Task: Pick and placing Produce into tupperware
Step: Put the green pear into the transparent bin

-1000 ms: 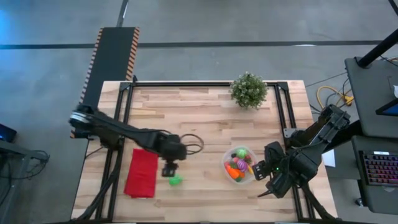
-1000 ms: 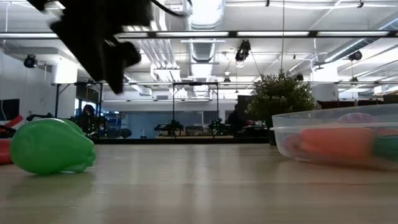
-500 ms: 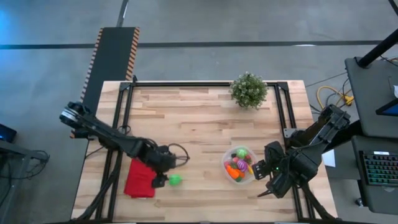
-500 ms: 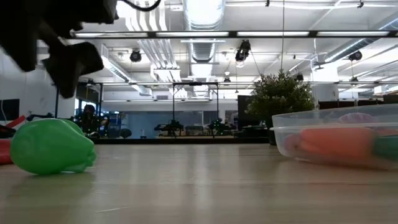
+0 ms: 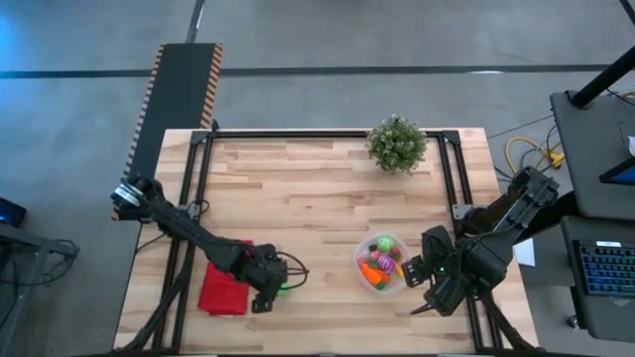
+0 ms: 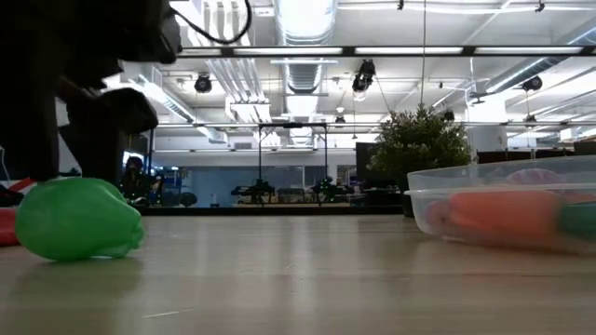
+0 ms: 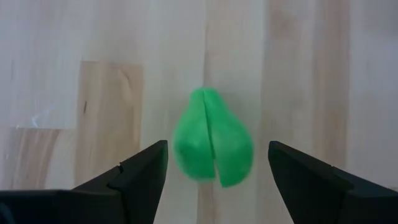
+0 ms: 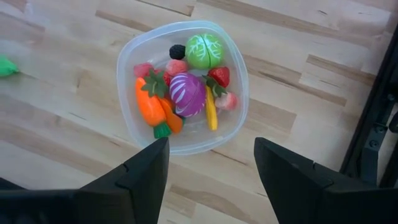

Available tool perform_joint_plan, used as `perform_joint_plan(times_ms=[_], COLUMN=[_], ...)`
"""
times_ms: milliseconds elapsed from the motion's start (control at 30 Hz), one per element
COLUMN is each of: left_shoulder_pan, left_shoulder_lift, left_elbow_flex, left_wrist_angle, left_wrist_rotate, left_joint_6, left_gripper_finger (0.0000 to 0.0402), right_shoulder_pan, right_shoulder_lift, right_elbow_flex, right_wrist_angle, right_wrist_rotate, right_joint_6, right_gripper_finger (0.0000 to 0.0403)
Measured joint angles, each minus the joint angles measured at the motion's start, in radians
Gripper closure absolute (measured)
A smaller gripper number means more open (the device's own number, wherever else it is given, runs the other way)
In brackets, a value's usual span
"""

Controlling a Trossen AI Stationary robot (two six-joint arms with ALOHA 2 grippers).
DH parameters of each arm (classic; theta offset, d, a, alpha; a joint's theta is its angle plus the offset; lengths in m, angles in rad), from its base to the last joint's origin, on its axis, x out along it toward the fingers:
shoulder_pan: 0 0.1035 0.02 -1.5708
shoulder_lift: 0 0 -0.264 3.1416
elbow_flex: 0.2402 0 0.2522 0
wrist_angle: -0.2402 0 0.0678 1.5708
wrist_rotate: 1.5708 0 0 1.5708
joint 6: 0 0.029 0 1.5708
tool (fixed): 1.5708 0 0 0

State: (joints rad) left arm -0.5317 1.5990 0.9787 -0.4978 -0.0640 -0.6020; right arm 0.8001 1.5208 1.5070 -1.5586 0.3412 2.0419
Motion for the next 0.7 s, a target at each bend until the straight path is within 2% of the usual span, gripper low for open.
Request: perform_joint_plan(times_ms=[400,700], left_shoulder_pan=[-0.001,-0.001], left_shoulder_lift=[0.085,0.132], left_elbow_flex=[-0.003,-0.004], left_wrist_angle=[0.081,0.077], left_wrist_rotate=[0.005,0.006], left_joint_6=[-0.021,0.008], left_gripper_finger=[0.0138,0.0139], right_shoulder_pan=[0.000,0.000], right_shoulder_lift=[0.000,0.000], right_elbow_flex=[0.000,0.000], right_wrist_angle=[-0.003,-0.003], right_wrist_rotate=[-0.001,-0.005], right_joint_6=[-0.011,-0.011], right_gripper_finger=[0.0175,0.0175])
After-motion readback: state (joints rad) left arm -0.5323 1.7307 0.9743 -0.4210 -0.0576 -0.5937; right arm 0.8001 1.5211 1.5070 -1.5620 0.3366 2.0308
